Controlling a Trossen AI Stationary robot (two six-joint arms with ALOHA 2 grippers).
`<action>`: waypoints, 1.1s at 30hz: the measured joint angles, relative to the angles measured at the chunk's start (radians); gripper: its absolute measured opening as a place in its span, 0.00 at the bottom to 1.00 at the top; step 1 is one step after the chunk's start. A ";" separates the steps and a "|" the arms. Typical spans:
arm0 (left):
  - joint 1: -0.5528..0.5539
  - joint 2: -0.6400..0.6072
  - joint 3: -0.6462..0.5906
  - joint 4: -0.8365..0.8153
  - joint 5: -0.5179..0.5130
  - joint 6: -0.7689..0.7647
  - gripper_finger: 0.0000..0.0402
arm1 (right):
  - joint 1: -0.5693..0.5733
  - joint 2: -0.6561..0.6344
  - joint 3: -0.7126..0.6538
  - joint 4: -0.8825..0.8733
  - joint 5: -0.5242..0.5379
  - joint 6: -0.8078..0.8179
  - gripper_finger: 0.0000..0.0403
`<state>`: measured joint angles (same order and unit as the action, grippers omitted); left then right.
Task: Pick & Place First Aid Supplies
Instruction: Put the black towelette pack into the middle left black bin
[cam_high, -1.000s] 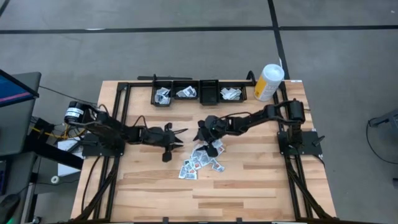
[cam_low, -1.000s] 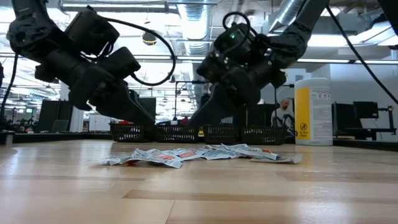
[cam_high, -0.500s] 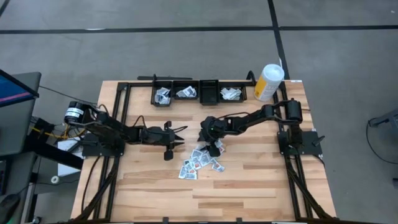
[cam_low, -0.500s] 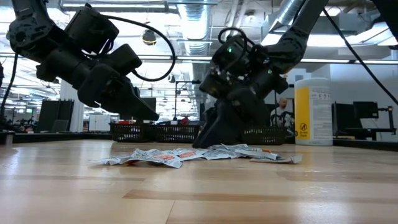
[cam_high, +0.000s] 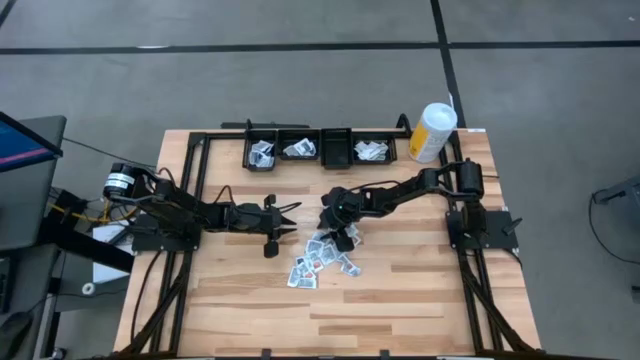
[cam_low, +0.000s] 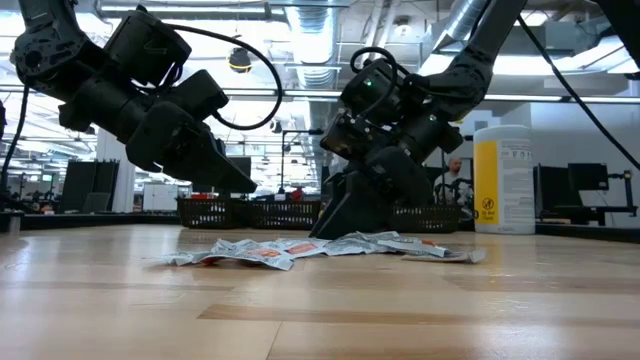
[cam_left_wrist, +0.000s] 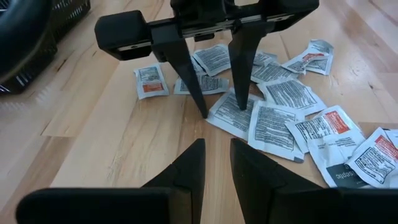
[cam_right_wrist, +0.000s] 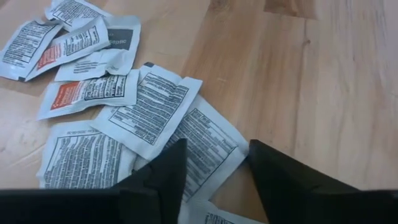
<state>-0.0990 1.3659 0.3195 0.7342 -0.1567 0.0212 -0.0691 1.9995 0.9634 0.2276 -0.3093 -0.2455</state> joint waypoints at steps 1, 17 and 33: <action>0.000 0.000 0.000 0.000 0.000 0.000 0.19 | 0.000 0.000 0.000 -0.001 0.000 0.000 0.38; 0.000 0.000 0.000 0.007 0.000 0.000 0.19 | -0.044 -0.015 -0.003 0.003 0.003 0.002 0.16; 0.000 0.000 0.000 0.007 0.000 0.004 0.19 | -0.058 -0.066 -0.003 0.016 0.033 0.010 0.03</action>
<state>-0.0990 1.3659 0.3195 0.7414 -0.1566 0.0250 -0.1272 1.9332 0.9607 0.2437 -0.2760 -0.2355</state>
